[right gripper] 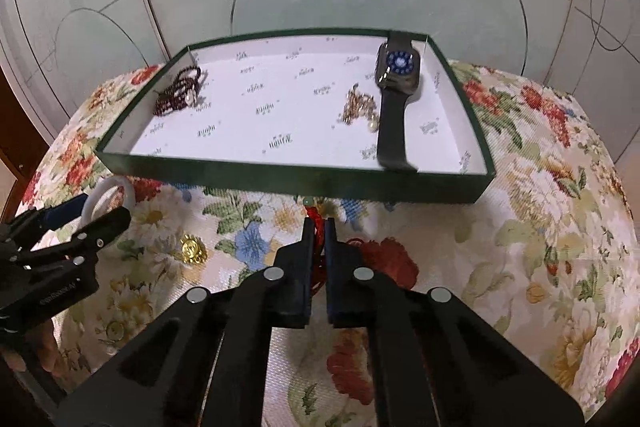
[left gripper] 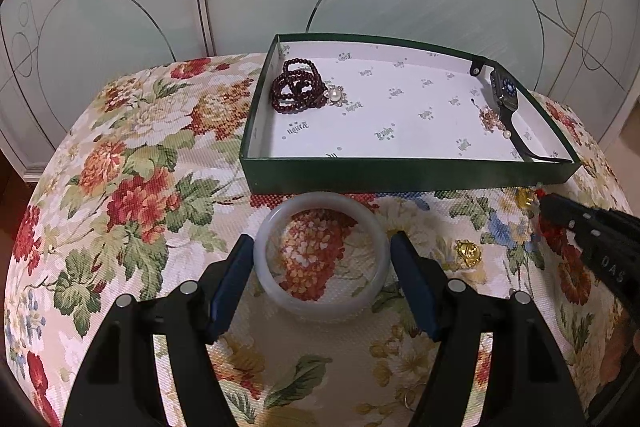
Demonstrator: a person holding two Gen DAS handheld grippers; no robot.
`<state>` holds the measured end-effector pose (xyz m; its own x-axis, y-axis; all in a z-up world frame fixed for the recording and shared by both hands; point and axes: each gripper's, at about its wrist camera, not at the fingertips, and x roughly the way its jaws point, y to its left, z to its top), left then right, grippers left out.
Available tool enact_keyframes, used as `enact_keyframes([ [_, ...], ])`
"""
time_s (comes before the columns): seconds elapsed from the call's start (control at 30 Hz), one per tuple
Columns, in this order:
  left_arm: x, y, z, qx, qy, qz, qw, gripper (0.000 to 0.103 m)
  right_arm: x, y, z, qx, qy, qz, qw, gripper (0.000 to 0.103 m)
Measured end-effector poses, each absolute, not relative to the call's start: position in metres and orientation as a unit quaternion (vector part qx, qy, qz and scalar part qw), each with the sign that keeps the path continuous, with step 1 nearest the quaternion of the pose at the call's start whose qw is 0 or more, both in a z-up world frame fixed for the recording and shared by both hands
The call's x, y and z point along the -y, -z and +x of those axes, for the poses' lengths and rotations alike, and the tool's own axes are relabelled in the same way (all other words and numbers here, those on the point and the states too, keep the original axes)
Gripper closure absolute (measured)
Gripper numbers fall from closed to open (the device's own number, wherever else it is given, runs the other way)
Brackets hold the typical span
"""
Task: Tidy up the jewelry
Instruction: 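Carry the bangle with the left tool while the right tool carries the tassel charm over the box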
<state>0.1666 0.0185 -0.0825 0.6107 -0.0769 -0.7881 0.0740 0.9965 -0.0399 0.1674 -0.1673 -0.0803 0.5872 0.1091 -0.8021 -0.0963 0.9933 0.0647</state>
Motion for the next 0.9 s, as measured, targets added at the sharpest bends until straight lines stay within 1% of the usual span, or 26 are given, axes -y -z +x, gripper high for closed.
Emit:
enact_keyframes([
  [0.33,-0.019,0.066,0.168,-0.439,0.051,-0.013,0.897,0.034,0.177,0.042,0.163,-0.415,-0.060,0.019,0.907,0.098],
  [0.57,-0.011,0.034,0.175,-0.417,0.061,-0.005,0.907,0.034,0.176,0.011,0.172,-0.386,-0.066,0.020,0.920,0.098],
  [0.77,-0.002,0.010,0.203,-0.396,0.063,0.010,0.916,0.034,0.167,0.000,0.194,-0.376,-0.074,0.016,0.923,0.098],
  [0.9,0.004,0.004,0.233,-0.390,0.064,0.016,0.919,0.034,0.160,0.001,0.219,-0.377,-0.074,0.015,0.923,0.098],
])
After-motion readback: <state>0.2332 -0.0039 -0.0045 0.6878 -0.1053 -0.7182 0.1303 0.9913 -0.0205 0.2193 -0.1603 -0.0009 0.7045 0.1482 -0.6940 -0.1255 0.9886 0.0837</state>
